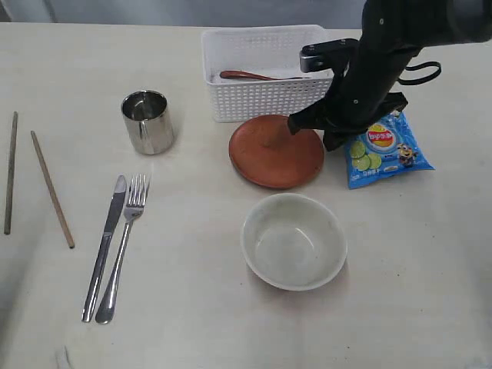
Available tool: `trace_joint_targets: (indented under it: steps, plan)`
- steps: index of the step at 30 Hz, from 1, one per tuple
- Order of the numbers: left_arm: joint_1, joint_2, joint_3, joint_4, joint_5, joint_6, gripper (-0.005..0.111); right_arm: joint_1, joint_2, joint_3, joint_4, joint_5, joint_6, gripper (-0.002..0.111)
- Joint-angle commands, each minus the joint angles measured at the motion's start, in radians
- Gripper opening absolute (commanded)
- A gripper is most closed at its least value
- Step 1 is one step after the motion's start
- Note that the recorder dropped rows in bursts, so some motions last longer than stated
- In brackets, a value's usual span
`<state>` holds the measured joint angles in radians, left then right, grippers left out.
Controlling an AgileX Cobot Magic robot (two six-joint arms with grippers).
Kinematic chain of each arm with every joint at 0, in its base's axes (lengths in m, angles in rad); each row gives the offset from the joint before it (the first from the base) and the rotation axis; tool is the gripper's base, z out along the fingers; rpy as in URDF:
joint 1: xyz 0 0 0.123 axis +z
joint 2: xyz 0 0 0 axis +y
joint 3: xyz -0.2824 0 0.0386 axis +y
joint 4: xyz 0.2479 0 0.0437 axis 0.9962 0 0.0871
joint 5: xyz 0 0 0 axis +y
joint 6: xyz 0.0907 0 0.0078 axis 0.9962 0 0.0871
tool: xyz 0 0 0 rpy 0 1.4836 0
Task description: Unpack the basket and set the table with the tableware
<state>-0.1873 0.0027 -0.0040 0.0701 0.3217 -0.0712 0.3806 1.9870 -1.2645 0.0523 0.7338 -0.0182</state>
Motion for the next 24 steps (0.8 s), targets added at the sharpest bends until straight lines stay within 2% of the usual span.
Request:
trace_joint_targets:
  steps: [1,7,15,18,22,24]
  plan:
    - [0.003,-0.003,0.004,0.003,-0.003,0.000,0.000,-0.001,0.026,0.003,0.004,-0.030,-0.005,0.000]
    - [0.003,-0.003,0.004,0.003,-0.003,0.000,0.000,0.013,0.052,0.003,0.027,-0.032,-0.008,0.000]
    - [0.003,-0.003,0.004,0.003,-0.003,0.000,0.000,0.089,0.052,-0.002,0.052,-0.060,-0.034,0.000]
    - [0.003,-0.003,0.004,0.003,-0.003,0.000,0.000,0.078,0.034,-0.002,0.039,-0.030,-0.034,0.000]
    - [0.003,-0.003,0.004,0.003,-0.003,0.000,0.000,0.039,-0.077,0.002,0.016,0.089,-0.034,0.000]
    - [0.003,-0.003,0.004,0.003,-0.003,0.000,0.000,0.039,-0.203,0.096,-0.002,0.109,-0.025,0.000]
